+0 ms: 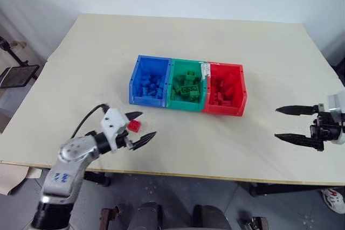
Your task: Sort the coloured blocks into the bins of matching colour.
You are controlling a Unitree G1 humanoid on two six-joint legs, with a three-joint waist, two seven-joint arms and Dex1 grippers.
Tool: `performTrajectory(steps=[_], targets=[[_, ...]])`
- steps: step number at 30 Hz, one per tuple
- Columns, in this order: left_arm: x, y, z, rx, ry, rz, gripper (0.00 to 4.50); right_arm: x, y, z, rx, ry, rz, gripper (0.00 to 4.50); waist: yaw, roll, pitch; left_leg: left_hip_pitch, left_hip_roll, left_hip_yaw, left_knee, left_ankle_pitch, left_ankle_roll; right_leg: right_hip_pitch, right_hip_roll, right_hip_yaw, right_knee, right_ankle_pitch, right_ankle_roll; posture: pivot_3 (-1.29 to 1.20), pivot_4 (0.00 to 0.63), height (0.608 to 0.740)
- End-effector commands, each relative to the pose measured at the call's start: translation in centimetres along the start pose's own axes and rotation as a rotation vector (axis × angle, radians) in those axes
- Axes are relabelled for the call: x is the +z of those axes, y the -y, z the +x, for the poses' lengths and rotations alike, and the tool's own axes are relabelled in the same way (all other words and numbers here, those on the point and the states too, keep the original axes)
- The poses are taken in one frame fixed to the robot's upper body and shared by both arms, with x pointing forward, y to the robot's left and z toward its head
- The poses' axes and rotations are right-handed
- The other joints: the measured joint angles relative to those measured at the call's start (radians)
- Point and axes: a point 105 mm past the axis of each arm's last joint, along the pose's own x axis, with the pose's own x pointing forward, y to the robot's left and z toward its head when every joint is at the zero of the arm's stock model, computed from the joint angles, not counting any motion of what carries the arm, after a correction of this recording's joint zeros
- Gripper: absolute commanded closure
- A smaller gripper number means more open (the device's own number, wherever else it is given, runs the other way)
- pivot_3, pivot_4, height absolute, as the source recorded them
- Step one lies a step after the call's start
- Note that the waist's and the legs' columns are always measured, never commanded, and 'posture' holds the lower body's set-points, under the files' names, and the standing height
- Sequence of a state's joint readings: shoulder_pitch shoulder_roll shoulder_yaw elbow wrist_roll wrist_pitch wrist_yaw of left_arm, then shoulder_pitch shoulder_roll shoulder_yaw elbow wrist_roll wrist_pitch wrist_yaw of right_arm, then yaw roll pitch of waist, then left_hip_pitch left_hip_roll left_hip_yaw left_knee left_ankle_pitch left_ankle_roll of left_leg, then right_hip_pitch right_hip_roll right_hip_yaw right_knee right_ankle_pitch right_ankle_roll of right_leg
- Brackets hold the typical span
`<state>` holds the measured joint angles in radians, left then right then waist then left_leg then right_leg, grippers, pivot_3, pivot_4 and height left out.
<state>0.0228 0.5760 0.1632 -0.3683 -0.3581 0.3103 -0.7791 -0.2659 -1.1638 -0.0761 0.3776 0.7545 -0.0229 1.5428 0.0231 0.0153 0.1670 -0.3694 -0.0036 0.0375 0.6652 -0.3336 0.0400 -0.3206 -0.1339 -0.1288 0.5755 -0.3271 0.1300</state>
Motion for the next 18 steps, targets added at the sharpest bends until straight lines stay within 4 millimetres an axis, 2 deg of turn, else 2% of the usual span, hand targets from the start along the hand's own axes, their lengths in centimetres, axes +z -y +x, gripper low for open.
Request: performTrajectory(steps=[1,6,12,15,18], targets=[[0.1,-0.5,-4.1,0.026,-0.011,0.025,0.16,0.8,-1.0,-0.9,0.086,-0.023,-0.019,0.0,-0.001,0.0,0.0,0.0,0.0,0.0,0.0,0.0,0.0,0.0,0.0,0.0,0.0,0.0,0.0,0.0,0.15,0.74],[-0.9,-1.5,-7.4,0.08,-0.054,0.029,0.16,0.9,-1.1,-0.6,0.113,-0.011,0.0,0.0,0.001,0.0,0.0,0.0,0.0,-0.001,0.0,-0.001,-0.001,0.0,-0.002,0.0,-0.002,0.0,-0.001,0.0,0.15,0.74],[-1.5,-2.0,-8.7,0.113,-0.071,0.022,0.16,0.8,-0.9,0.0,0.13,-0.002,0.0,0.0,-0.003,0.001,0.0,0.0,0.0,0.0,-0.001,-0.001,-0.001,-0.001,-0.002,0.0,-0.001,0.0,-0.001,0.0,0.15,0.74],[-1.2,-2.4,-7.7,0.111,-0.058,0.023,0.16,0.7,-0.6,0.3,0.13,-0.004,-0.003,0.0,-0.002,0.001,0.0,0.0,0.001,0.0,-0.001,-0.001,-0.001,-0.001,-0.002,0.0,-0.001,0.0,-0.001,0.0,0.15,0.74],[-1.2,-3.3,-5.6,0.125,-0.072,0.013,0.16,0.8,-0.3,0.7,0.133,0.004,-0.01,0.0,0.003,0.001,0.0,0.0,0.0,-0.001,0.0,-0.001,-0.001,-0.001,-0.002,0.0,0.0,0.0,-0.001,0.0,0.15,0.74]])
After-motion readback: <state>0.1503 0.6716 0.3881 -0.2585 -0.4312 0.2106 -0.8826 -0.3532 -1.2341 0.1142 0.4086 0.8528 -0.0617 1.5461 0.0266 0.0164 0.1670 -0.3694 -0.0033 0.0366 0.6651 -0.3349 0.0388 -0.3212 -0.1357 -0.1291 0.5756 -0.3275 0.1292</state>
